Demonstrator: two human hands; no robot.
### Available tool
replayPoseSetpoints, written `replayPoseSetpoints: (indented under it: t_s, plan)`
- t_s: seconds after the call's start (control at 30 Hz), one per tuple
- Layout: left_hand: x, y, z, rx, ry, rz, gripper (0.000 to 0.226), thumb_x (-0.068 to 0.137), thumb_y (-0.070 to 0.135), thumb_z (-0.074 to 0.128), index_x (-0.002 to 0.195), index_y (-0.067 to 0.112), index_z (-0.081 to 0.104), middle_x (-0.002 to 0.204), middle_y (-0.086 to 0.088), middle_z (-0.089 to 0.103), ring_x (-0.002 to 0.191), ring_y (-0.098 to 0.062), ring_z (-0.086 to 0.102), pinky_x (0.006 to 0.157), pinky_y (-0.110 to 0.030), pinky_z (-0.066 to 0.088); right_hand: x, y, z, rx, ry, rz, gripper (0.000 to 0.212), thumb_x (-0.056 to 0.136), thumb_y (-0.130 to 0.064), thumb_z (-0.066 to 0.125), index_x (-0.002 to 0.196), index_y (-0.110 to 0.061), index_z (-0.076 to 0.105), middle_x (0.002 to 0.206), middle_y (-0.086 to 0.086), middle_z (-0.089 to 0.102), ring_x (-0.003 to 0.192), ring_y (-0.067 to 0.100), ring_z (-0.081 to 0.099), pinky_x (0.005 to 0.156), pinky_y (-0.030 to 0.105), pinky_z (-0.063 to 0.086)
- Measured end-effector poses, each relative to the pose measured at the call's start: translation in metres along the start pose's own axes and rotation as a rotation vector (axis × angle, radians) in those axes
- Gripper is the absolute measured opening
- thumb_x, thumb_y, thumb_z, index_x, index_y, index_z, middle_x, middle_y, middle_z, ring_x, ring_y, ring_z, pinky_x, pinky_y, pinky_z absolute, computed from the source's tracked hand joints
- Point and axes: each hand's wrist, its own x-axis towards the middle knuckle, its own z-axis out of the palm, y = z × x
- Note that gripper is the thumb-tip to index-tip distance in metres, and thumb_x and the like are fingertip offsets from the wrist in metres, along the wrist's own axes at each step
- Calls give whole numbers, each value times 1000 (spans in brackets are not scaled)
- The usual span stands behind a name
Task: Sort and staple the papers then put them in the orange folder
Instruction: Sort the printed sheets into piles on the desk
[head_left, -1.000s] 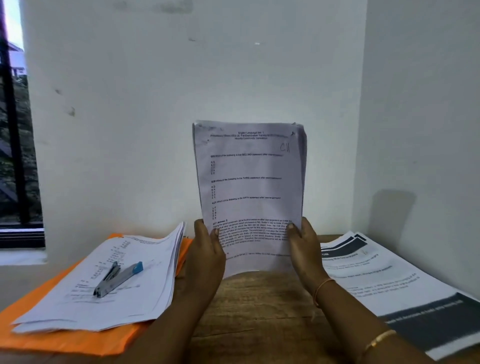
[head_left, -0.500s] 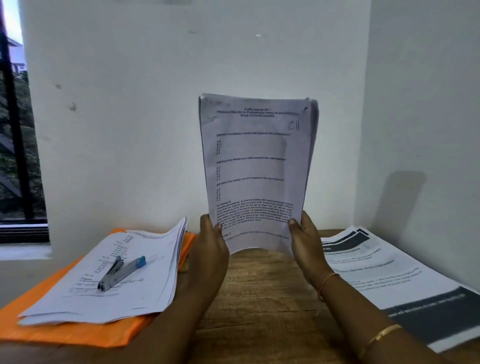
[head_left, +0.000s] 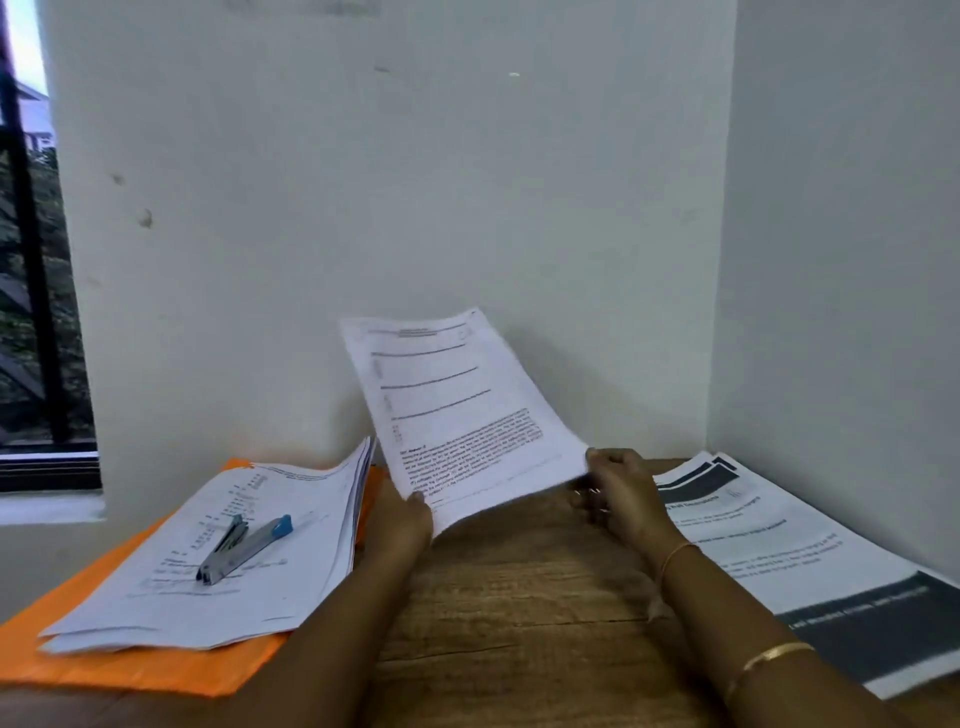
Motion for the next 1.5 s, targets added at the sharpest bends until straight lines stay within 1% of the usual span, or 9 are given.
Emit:
replayPoseSetpoints:
  t_s: [0.1, 0.2, 0.37, 0.53, 0.7, 0.83, 1.03, 1.37, 1.5]
  plan:
    - [-4, 2, 6, -217, -1, -130, 38, 99, 8, 41, 137, 9, 42, 135, -7, 51, 99, -16, 50, 80, -26, 37, -14, -4, 15, 195, -199, 162, 34, 96, -41, 49, 119, -17, 48, 94, 13, 65, 70, 21, 61, 61, 31, 49]
    - [-8, 0, 14, -298, -74, -186, 39, 98, 7, 45, 136, 8, 43, 134, -9, 52, 110, -23, 53, 78, -30, 45, -27, 8, 39, 78, -398, 168, 38, 92, -45, 54, 122, -23, 55, 117, 1, 66, 103, 21, 62, 89, 41, 51]
    - [-21, 4, 25, -401, -266, -143, 38, 93, 3, 53, 130, 9, 49, 126, -6, 59, 110, -22, 58, 90, -38, 51, -18, 10, 45, 154, -146, 105, 33, 95, 5, 43, 124, -7, 53, 125, 11, 60, 110, 29, 58, 98, 46, 46]
    - [-15, 7, 17, -657, -273, -133, 36, 87, -6, 57, 120, 8, 53, 115, -11, 65, 102, -25, 63, 90, -44, 52, -14, -3, 22, -64, -87, 5, 36, 93, 7, 37, 118, -13, 54, 119, 11, 62, 105, 28, 59, 88, 38, 49]
    - [5, 3, -14, -873, 114, -223, 42, 87, 2, 62, 127, 11, 51, 113, -10, 62, 93, -26, 64, 77, -42, 55, -11, -10, -8, -516, 46, -282, 27, 95, 0, 36, 107, -11, 57, 90, 4, 61, 68, 8, 52, 48, 11, 39]
    - [13, 0, -23, -585, 140, -172, 41, 87, 4, 62, 126, 13, 53, 116, -8, 59, 87, -23, 63, 74, -38, 56, -8, -6, -21, -615, 178, -384, 30, 92, 7, 35, 109, -4, 57, 94, 19, 63, 71, 22, 54, 56, 23, 41]
    - [-6, 4, -2, 190, -13, 251, 34, 95, 2, 45, 128, 7, 47, 128, -7, 54, 117, -24, 51, 86, -24, 38, -12, -5, -10, -590, 269, -574, 24, 94, 4, 37, 106, -4, 57, 85, 7, 60, 76, 25, 56, 64, 28, 44]
    - [-4, -6, 0, 210, 15, 128, 40, 95, 4, 46, 133, 13, 37, 142, -8, 44, 128, -28, 45, 98, -37, 43, -16, 13, 0, -563, -120, -202, 27, 96, -36, 49, 116, -19, 55, 106, 1, 63, 90, 18, 62, 75, 29, 53]
    - [-8, 0, 3, 292, 74, 193, 34, 94, 6, 50, 126, 10, 40, 139, -10, 46, 121, -29, 50, 87, -28, 45, -15, 8, 4, -729, -17, -427, 33, 99, -30, 44, 115, -6, 59, 107, 13, 68, 93, 28, 64, 78, 40, 54]
